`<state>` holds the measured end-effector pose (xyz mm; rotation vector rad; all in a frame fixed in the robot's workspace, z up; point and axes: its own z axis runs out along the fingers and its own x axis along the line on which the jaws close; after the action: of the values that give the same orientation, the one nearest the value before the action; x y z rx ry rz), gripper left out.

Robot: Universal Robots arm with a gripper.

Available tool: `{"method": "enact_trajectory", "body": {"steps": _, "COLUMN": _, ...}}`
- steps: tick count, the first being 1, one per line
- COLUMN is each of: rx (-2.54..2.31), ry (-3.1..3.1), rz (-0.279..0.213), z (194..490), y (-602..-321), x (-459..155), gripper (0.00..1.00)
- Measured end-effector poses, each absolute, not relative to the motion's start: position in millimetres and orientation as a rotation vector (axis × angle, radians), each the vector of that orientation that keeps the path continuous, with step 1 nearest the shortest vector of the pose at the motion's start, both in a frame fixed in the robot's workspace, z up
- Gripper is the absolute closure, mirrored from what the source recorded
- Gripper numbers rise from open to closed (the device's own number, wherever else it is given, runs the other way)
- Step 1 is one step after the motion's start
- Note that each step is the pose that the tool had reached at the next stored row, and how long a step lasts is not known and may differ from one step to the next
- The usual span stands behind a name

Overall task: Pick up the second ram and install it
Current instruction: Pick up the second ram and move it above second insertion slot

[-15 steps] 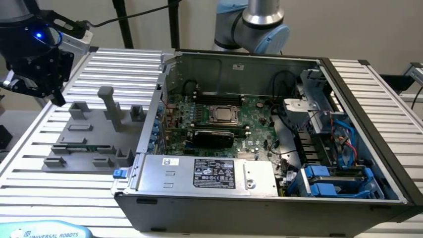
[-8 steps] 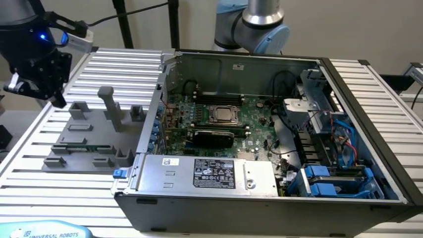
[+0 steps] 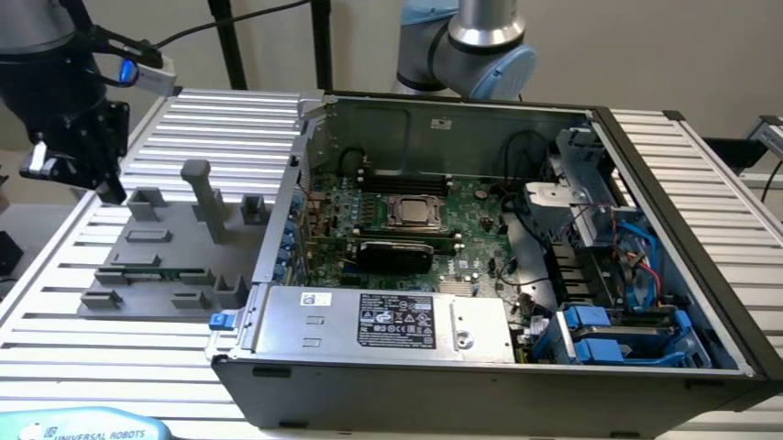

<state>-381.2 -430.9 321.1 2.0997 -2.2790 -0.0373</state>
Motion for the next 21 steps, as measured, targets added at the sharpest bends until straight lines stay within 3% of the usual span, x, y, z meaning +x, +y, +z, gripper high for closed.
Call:
{"method": "enact_trajectory", "body": {"steps": 15, "rx": 2.246, "ry": -2.174, "rz": -0.052, "z": 314.7, "y": -431.3, "x": -381.2, "gripper": 0.89}}
{"method": "enact_trajectory", "body": {"steps": 18, "rx": 2.245, "ry": -2.173, "rz": -0.052, "z": 314.6, "y": -431.4, "x": -381.2, "gripper": 0.82}}
{"method": "enact_trajectory", "body": {"steps": 20, "rx": 2.245, "ry": -2.173, "rz": -0.053, "z": 314.6, "y": -431.5, "x": -381.2, "gripper": 0.7}}
{"method": "enact_trajectory", "body": {"steps": 21, "rx": 2.245, "ry": -2.173, "rz": -0.053, "z": 314.6, "y": -431.6, "x": -381.2, "gripper": 0.7}}
